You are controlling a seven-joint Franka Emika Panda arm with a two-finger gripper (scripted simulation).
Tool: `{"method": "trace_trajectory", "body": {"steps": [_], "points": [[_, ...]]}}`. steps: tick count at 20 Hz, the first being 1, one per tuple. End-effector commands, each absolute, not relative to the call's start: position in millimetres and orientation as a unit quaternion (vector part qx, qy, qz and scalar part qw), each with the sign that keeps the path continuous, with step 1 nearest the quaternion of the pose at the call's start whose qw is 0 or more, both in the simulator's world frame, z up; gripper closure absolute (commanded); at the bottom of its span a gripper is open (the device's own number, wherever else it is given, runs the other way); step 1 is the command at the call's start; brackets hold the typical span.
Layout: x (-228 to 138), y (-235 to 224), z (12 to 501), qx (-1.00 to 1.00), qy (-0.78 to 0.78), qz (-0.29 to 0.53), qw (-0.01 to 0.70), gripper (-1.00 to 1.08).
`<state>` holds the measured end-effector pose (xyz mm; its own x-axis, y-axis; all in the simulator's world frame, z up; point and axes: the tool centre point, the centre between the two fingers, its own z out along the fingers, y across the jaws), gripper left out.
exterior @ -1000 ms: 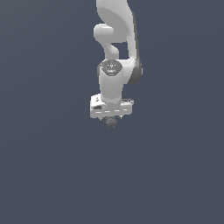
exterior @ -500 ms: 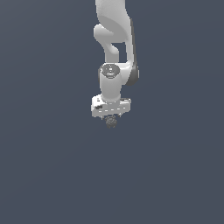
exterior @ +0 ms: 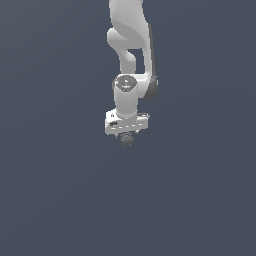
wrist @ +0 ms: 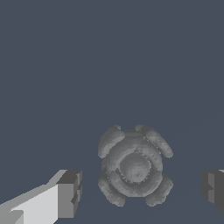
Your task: Pick up the object and move it to a goal position.
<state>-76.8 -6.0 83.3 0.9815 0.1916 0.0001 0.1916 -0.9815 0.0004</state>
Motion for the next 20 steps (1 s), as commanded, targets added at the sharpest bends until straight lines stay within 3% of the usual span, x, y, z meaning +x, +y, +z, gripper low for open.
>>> {"method": "trace_trajectory", "body": {"steps": [1,12,13,20], "points": [[-77.7,-5.8,74.3,0.995,0.097,0.000,0.000,-0.92],[-78.2,-5.9,39.8,0.995,0.097,0.000,0.000,-0.92],[-78.2,-5.9,39.8,0.995,0.097,0.000,0.000,1.08],[-78.2,-5.9,39.8,0.995,0.097,0.000,0.000,1.08]]}}
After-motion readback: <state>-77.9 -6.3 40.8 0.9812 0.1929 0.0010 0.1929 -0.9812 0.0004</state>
